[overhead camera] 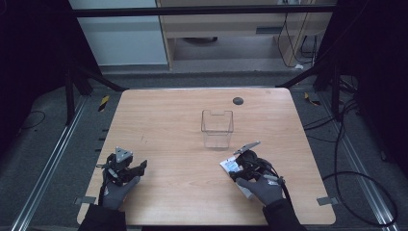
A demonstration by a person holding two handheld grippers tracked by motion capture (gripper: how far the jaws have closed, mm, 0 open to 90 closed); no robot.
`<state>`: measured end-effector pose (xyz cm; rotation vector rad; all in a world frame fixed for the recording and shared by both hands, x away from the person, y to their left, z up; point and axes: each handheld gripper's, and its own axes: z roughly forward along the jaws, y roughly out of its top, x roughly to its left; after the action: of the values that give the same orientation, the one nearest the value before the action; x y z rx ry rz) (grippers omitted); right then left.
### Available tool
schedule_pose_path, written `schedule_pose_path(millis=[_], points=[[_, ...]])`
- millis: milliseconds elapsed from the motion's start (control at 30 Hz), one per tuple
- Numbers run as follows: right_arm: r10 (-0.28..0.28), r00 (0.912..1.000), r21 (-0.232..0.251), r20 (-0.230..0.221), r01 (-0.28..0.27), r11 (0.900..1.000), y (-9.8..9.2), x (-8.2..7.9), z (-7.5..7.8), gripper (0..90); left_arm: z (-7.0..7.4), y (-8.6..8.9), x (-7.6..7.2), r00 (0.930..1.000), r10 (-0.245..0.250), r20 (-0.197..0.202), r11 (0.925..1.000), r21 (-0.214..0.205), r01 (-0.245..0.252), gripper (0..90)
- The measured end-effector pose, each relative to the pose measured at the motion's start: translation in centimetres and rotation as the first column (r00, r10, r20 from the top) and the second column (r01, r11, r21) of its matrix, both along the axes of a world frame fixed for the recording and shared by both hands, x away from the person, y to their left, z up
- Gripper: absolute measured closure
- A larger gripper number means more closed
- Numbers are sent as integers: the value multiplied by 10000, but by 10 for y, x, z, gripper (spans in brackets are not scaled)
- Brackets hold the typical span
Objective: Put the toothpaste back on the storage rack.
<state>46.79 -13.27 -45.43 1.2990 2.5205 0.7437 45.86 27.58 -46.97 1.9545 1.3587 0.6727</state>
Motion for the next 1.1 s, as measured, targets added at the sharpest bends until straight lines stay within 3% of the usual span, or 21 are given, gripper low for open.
schedule_pose_path(millis=[533, 1100], points=[[-106, 9982, -254, -598, 91, 9996, 1, 4, -16, 389, 0, 0, 0, 10000, -10, -4, 10000, 2, 10, 387], [-255, 9972, -430, -702, 225, 9988, 4, 6, -24, 375, 0, 0, 1, 10000, -28, -17, 10000, 31, 28, 387]])
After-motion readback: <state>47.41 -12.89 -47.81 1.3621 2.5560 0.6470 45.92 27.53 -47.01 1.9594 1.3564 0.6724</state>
